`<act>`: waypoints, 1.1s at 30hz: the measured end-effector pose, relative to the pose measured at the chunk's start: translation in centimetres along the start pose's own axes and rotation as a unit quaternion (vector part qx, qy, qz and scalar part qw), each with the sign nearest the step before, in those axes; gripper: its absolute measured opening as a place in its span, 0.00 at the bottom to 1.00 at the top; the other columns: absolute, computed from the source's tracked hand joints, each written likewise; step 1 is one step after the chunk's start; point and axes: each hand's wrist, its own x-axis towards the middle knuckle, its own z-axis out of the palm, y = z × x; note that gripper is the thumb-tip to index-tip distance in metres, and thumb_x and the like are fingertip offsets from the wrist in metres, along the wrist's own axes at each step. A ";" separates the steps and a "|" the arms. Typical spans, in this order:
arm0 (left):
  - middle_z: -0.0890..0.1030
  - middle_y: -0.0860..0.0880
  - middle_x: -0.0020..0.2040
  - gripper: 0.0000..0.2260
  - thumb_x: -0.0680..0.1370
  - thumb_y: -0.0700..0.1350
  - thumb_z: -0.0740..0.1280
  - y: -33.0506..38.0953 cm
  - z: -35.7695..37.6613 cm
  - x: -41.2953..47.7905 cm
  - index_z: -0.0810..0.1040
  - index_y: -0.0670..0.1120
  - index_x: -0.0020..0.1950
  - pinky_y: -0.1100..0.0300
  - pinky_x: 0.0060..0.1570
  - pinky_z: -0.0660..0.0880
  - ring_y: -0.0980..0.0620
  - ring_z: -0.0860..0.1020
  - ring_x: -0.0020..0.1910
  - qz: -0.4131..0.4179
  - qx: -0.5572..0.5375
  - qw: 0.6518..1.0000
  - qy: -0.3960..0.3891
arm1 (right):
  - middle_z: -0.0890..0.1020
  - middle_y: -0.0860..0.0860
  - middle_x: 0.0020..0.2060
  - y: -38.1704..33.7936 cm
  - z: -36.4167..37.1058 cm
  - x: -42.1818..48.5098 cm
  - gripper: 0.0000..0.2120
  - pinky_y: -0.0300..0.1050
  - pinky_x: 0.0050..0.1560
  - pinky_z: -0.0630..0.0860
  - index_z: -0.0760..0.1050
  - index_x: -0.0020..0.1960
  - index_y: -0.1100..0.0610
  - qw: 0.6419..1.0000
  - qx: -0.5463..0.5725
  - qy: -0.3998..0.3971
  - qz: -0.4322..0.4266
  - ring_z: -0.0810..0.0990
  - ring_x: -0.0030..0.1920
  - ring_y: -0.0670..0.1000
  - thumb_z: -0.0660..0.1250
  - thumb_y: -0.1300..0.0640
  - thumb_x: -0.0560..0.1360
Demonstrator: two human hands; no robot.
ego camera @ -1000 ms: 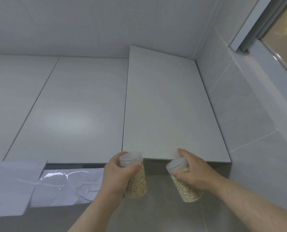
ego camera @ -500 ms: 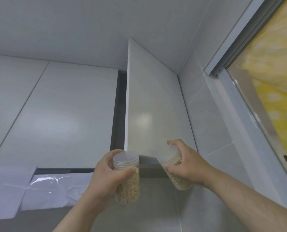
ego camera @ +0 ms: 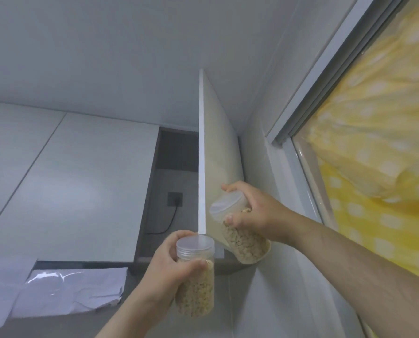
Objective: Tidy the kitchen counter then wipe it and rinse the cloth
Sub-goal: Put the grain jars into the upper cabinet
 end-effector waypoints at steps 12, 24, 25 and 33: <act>0.83 0.46 0.53 0.30 0.56 0.44 0.76 2.6 4.5 0.2 0.74 0.42 0.57 0.53 0.51 0.78 0.48 0.81 0.49 -0.050 0.001 0.992 -0.113 | 0.70 0.46 0.68 -0.9 -4.4 -0.1 0.34 0.49 0.59 0.76 0.65 0.67 0.49 0.999 0.043 -0.015 0.003 0.75 0.60 0.49 0.67 0.41 0.63; 0.82 0.42 0.49 0.29 0.55 0.51 0.75 2.7 1.6 0.3 0.78 0.48 0.55 0.50 0.49 0.79 0.45 0.81 0.47 -0.064 0.015 0.998 -0.017 | 0.63 0.42 0.74 -0.6 -5.8 -1.0 0.26 0.49 0.63 0.73 0.66 0.62 0.47 0.996 -0.068 -0.054 0.031 0.71 0.65 0.47 0.65 0.42 0.66; 0.82 0.43 0.48 0.28 0.55 0.51 0.75 3.0 1.8 0.3 0.78 0.48 0.54 0.51 0.48 0.79 0.46 0.82 0.47 -0.059 0.022 0.998 -0.011 | 0.62 0.42 0.75 -0.5 -6.0 -1.4 0.26 0.50 0.63 0.73 0.66 0.62 0.48 0.996 -0.068 -0.048 0.034 0.71 0.65 0.47 0.65 0.43 0.66; 0.84 0.49 0.43 0.20 0.61 0.49 0.74 4.8 4.2 0.9 0.78 0.50 0.51 0.55 0.44 0.80 0.52 0.83 0.42 -0.049 0.063 0.997 -0.005 | 0.64 0.44 0.74 0.3 -8.2 -4.3 0.42 0.51 0.64 0.74 0.62 0.73 0.52 0.993 -0.086 0.006 0.082 0.74 0.64 0.49 0.67 0.39 0.62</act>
